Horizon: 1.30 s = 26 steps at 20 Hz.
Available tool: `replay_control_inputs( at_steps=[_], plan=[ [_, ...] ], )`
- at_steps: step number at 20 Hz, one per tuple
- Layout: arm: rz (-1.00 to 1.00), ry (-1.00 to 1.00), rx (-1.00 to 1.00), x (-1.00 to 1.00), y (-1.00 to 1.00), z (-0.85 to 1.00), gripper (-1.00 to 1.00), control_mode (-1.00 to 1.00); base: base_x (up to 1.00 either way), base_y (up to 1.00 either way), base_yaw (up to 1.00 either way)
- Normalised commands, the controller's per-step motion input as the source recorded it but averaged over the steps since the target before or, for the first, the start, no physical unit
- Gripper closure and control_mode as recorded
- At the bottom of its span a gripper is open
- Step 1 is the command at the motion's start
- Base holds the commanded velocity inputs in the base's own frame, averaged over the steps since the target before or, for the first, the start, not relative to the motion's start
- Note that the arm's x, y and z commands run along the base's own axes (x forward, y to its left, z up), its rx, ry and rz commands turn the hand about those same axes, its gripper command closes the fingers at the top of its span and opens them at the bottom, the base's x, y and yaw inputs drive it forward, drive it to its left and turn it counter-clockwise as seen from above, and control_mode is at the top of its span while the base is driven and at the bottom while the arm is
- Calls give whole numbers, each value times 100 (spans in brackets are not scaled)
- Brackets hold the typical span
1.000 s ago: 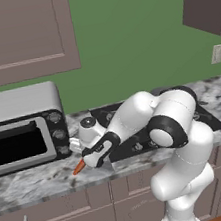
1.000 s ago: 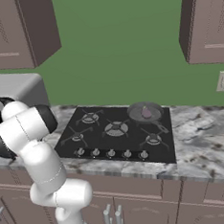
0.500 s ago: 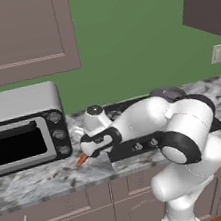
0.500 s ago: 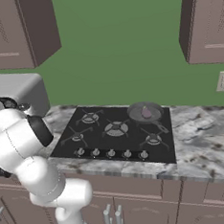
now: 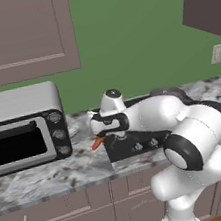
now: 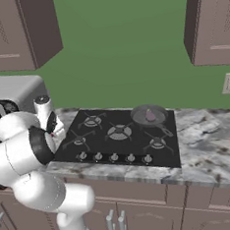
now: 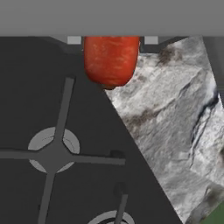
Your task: Put the carrot and eggplant in the pan. Then turn on the rear right burner and set the heat to medium.
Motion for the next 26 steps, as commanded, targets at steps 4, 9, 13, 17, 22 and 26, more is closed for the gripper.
replay_control_inputs(
  at_steps=[4,9,13,17,22,26],
  plan=[
    [11,0,0,54,-54,48,100,-100,0,0,0],
    [14,1,-3,62,-55,44,100,-100,0,0,0],
    [17,1,-6,69,-60,18,100,-100,0,0,0],
    [18,0,-4,69,-66,9,100,-100,0,0,0],
    [16,-1,-1,48,-74,15,100,-100,0,0,0],
    [16,-5,0,3,-67,21,100,-100,0,0,0]
  ],
)
